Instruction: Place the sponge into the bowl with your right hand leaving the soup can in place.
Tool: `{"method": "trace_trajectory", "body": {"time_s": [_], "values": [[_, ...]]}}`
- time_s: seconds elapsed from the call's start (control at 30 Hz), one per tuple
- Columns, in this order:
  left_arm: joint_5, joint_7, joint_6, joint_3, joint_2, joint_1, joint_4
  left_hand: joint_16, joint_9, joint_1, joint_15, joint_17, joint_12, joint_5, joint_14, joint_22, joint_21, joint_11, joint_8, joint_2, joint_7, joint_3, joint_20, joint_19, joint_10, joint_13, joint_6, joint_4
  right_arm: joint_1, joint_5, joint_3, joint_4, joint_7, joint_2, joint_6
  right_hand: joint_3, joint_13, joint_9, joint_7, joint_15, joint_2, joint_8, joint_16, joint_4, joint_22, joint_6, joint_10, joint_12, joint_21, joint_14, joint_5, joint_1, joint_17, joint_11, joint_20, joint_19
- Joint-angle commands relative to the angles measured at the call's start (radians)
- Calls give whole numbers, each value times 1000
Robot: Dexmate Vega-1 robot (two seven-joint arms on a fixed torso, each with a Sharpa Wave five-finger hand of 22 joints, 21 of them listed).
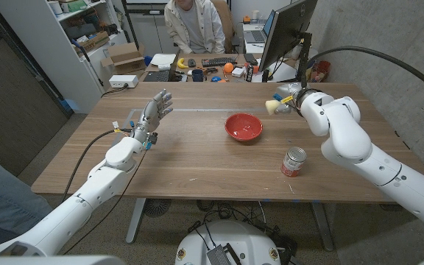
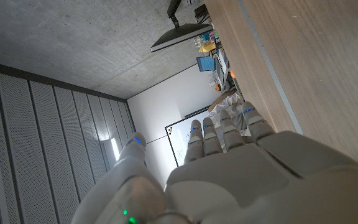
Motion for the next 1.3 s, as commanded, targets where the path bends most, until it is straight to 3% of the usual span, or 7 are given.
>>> {"method": "trace_trajectory", "body": {"time_s": [0.03,0.97,1.3], "values": [[1,7,-14,-6,-5,3,-7,8,5,1,4,5,4,1,8,3,0,1,0,11,4,5,0,-5,8,3,3,-5,8,7,-13,15,-35,49,54,11,4,1,-70,-49,14,6,-2,1,6,85,22,3,1,14,-2,15,2,-14,-5,7],[14,15,-6,-6,0,-1,-6,7,5,4,3,5,5,1,7,3,0,3,0,12,4,5,-2,-9,12,3,5,-10,102,10,-97,119,-54,136,128,17,11,0,-67,-49,12,3,-5,0,6,86,29,1,3,41,-3,20,9,-13,-7,11],[17,13,-6,4,-13,-16,7,7,5,6,4,4,5,1,7,3,-1,3,0,12,5,6,-2,-10,10,3,5,-12,141,10,-137,187,-77,166,142,17,12,-1,-69,-50,11,3,-6,1,6,87,30,0,7,50,-3,18,10,-13,-11,21]]}}
